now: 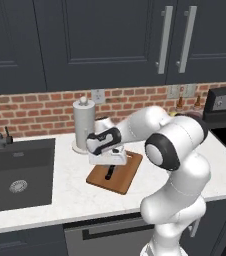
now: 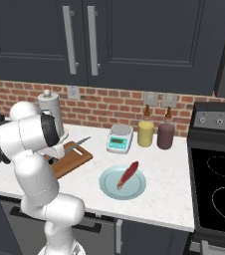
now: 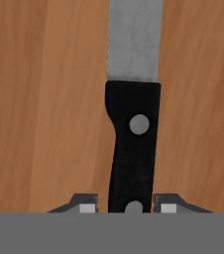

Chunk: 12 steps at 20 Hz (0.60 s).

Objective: Pick up the knife from the drawer and place it on the cutting board. Then place the meat from the plate to the cutting board.

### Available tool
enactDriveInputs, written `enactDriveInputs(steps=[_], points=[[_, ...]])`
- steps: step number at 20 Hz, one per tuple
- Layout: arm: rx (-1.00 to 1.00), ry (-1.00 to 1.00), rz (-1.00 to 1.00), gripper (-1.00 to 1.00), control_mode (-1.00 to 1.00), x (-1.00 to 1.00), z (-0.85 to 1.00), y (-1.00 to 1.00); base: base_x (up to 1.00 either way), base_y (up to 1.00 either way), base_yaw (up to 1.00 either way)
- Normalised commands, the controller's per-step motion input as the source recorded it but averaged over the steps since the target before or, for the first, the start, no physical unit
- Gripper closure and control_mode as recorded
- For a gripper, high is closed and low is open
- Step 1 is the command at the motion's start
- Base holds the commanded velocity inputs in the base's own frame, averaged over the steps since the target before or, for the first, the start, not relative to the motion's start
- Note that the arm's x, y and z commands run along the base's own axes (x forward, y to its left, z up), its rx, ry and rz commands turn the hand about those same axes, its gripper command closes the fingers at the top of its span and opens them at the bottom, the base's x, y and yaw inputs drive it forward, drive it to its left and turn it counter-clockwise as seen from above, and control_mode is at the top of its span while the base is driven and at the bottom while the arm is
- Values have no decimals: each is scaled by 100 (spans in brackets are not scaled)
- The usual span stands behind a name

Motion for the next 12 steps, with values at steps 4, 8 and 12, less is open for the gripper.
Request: enactDriveInputs(steps=[4, 8, 12], points=[[5, -3, 0, -100, -100, -2, 35, -21, 0, 0, 0], [5, -8, -1, -100, -100, -32, 63, -86, 0, 0, 0], [0, -1, 0, -100, -100, -50, 25, -100, 0, 0, 0]])
